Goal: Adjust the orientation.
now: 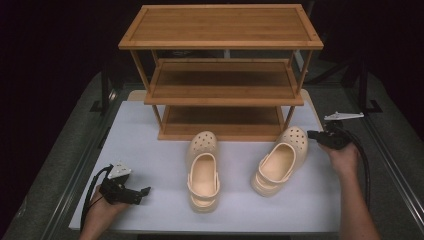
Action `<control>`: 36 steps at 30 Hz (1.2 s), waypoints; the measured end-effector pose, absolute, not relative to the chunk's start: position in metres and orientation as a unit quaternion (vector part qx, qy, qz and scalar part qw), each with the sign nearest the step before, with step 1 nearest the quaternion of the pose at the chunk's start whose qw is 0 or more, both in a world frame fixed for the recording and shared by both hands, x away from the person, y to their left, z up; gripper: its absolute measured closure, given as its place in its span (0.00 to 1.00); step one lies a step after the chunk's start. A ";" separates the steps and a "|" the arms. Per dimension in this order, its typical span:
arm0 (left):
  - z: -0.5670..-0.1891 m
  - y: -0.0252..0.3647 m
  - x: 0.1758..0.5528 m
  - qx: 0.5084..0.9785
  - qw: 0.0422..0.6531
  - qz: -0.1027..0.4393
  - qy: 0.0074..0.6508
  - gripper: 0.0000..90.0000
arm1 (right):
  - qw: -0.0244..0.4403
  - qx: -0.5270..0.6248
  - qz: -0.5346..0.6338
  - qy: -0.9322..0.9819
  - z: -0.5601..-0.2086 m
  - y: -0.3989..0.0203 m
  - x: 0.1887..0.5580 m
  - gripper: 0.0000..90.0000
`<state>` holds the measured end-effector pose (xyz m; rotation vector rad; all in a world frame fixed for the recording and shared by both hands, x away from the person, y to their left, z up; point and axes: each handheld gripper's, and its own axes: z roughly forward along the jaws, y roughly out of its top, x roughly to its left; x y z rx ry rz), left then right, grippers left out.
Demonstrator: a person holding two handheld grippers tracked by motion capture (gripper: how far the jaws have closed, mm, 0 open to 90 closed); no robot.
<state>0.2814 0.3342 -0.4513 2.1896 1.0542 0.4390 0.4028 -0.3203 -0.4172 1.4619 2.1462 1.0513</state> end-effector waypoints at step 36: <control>-0.451 0.334 0.281 0.837 0.330 0.168 0.403 0.00 | 0.126 0.432 0.402 0.797 -0.416 -0.280 0.414 1.00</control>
